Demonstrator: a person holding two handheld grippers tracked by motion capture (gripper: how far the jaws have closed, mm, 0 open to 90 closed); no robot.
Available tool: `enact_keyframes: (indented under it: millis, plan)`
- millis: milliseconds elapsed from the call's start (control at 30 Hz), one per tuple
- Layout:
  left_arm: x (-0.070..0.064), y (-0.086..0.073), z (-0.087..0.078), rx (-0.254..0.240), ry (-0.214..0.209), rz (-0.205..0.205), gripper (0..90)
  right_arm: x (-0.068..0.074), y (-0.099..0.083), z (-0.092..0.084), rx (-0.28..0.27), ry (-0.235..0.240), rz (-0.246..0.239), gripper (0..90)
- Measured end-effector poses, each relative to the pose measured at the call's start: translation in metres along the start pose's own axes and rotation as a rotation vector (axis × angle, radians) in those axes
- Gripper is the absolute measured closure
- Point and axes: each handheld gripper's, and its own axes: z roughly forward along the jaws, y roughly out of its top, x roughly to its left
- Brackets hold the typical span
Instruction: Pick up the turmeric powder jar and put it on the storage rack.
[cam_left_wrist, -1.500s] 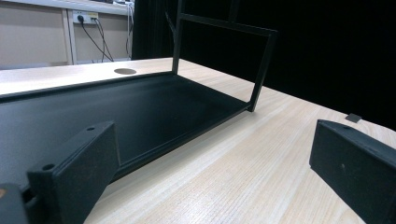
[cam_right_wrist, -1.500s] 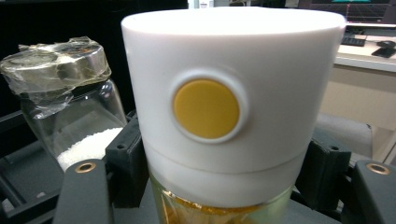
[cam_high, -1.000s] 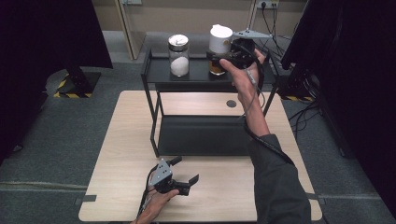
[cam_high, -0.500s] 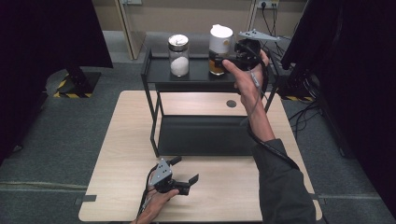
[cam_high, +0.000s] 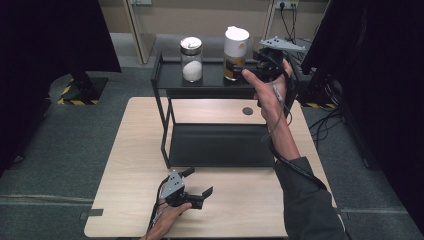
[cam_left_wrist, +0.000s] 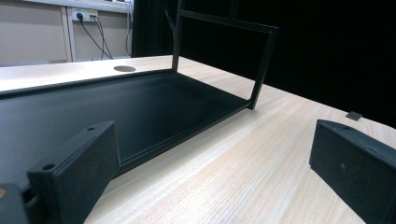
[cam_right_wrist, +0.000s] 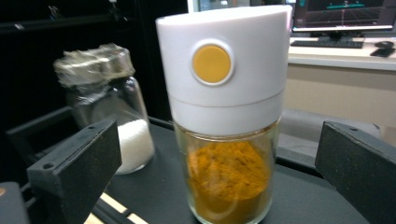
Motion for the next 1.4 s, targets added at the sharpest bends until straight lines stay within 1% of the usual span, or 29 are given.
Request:
enact_keyframes:
  millis: [100, 300, 367, 467, 533, 700, 833, 1000, 1100, 1267, 1300, 1367, 1400]
  plan:
    - [0.001, 0.000, 0.000, -0.001, 0.002, 0.000, 1.0, 0.001, -0.003, -0.004, -0.005, 0.016, -0.010, 0.7]
    - [0.001, 0.000, -0.001, -0.002, 0.004, -0.001, 1.0, 0.002, -0.011, -0.011, -0.026, 0.048, -0.009, 0.7]
    - [0.001, 0.000, -0.001, -0.003, 0.005, -0.001, 1.0, 0.002, -0.015, -0.014, -0.034, 0.053, -0.005, 0.7]
    - [0.001, 0.000, -0.001, -0.002, 0.005, -0.002, 1.0, 0.005, -0.018, -0.018, -0.043, 0.035, -0.017, 0.6]
    - [0.001, 0.000, -0.001, -0.002, 0.005, -0.002, 1.0, 0.005, -0.022, -0.021, -0.054, 0.034, -0.002, 0.6]
    - [0.001, 0.001, -0.001, -0.002, 0.004, -0.001, 1.0, 0.004, -0.029, -0.029, -0.057, 0.044, -0.010, 0.6]
    - [0.000, 0.000, 0.000, 0.002, 0.001, -0.003, 1.0, 0.002, -0.036, -0.037, -0.064, 0.070, -0.012, 0.6]
    - [0.000, 0.000, 0.000, 0.001, 0.003, -0.002, 1.0, 0.005, -0.042, -0.042, -0.056, 0.095, -0.035, 0.6]
    - [0.000, 0.000, 0.000, 0.001, 0.003, -0.001, 1.0, 0.005, -0.048, -0.044, -0.056, 0.121, -0.043, 0.6]
    - [0.000, 0.000, -0.001, 0.000, 0.004, 0.000, 1.0, 0.005, -0.058, -0.048, -0.059, 0.145, -0.053, 0.6]
    - [0.000, 0.000, -0.001, 0.000, 0.003, -0.002, 1.0, 0.006, -0.061, -0.050, -0.062, 0.146, -0.055, 0.6]
    - [0.000, 0.000, 0.000, 0.001, 0.004, 0.000, 1.0, 0.009, -0.065, -0.053, -0.060, 0.141, -0.082, 0.6]
    - [0.000, 0.000, -0.001, 0.000, 0.004, -0.001, 1.0, 0.009, -0.067, -0.055, -0.062, 0.144, -0.087, 0.6]
